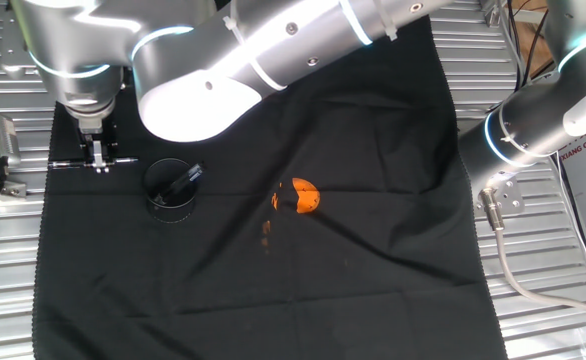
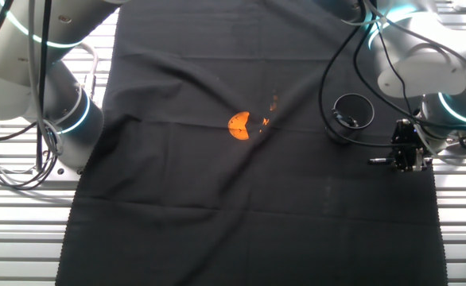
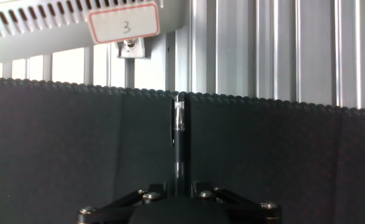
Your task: Put the pen into the pen holder
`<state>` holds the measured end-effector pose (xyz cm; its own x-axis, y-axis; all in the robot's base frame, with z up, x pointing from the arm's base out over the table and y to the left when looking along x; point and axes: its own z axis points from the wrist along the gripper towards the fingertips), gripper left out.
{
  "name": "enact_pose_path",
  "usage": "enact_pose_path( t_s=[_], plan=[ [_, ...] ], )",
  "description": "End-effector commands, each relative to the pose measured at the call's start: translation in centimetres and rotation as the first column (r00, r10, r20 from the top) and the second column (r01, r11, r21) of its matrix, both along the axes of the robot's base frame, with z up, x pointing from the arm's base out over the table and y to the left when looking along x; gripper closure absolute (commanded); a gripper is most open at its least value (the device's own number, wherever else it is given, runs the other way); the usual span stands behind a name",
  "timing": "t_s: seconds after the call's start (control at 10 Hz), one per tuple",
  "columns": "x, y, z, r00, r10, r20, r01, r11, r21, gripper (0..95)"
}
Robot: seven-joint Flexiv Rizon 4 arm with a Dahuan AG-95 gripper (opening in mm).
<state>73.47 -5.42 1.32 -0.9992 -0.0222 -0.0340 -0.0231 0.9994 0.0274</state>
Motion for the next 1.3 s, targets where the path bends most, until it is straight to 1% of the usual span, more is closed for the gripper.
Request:
enact_pose_path(
  t_s=[0.1,1.3],
  plan=[
    [0.02,0.00,-0.04,1.000,-0.001,-0.001,0.001,1.000,0.001,76.0],
    [0.05,0.03,-0.39,1.000,-0.006,0.002,0.006,1.000,-0.003,76.0]
  ],
)
